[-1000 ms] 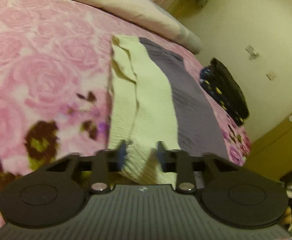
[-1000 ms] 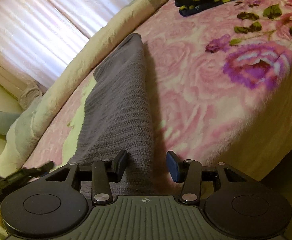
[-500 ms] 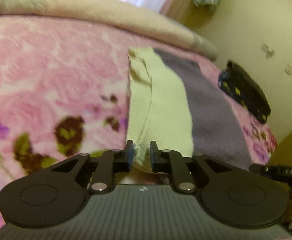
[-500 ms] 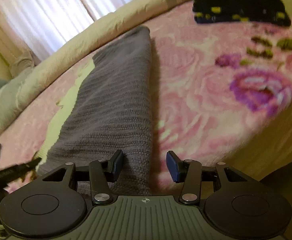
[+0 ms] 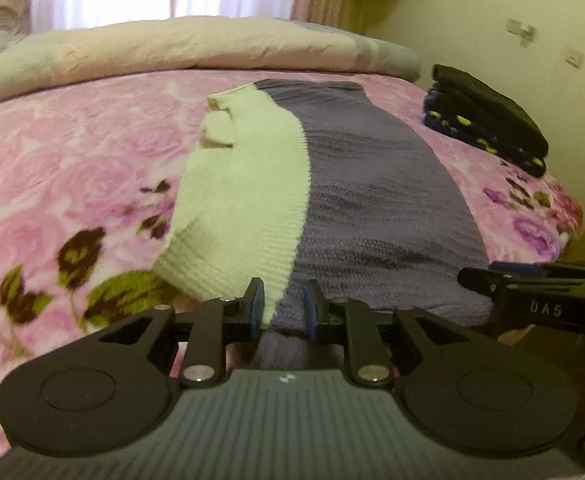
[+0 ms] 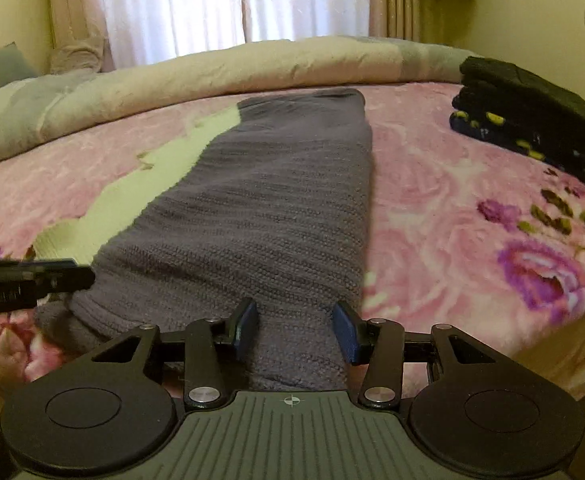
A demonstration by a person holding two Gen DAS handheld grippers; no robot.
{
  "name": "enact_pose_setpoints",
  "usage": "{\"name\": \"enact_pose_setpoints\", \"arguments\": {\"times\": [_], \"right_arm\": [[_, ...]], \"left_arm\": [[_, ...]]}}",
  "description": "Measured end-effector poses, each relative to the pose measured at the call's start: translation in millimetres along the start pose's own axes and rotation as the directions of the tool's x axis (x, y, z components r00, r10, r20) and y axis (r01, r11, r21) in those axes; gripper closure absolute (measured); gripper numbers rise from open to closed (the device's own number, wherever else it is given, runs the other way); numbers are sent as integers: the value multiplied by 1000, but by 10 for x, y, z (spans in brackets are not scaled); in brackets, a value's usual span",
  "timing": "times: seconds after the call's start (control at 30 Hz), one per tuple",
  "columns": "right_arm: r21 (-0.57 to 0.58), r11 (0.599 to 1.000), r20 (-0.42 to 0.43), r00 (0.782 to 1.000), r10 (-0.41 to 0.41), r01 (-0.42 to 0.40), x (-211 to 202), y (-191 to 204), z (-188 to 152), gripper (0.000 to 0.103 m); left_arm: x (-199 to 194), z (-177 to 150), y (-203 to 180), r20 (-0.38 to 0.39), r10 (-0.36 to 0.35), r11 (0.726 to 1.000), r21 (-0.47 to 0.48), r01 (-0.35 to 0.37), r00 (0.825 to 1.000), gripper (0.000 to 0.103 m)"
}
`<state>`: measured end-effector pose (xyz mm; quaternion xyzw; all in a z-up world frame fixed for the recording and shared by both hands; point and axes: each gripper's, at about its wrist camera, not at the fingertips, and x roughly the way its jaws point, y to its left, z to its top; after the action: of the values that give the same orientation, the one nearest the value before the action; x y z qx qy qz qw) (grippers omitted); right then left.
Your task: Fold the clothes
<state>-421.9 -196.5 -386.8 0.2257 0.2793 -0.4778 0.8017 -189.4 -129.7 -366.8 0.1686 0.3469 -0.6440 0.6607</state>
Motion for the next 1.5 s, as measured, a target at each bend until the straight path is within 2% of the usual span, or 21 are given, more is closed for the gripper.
{"name": "enact_pose_setpoints", "arguments": {"times": [0.1,0.2,0.47,0.73,1.13,1.5], "right_arm": [[39,999,-27,1000,-7,8,-101,-33,68,57],[69,997,-23,999,-23,25,-287,-9,58,57],[102,992,-58,996,-66,72,-684,162,-61,56],[86,989,-52,992,-113,118,-1003,257,-209,56],[46,994,7,995,-101,101,-1401,478,-338,56],[35,994,46,993,-105,103,-1646,547,-399,56]], "left_arm": [[-95,-54,-77,-16,49,999,-8,-49,999,85],[-279,-45,-153,-29,110,994,-1,-110,994,79],[-591,-178,-373,-37,161,986,48,-160,986,66],[-849,-294,-498,-14,216,973,85,-214,976,62],[-1271,-445,-605,47,218,970,101,-222,975,58],[-1504,-537,-660,87,212,970,105,-221,973,57]]}}
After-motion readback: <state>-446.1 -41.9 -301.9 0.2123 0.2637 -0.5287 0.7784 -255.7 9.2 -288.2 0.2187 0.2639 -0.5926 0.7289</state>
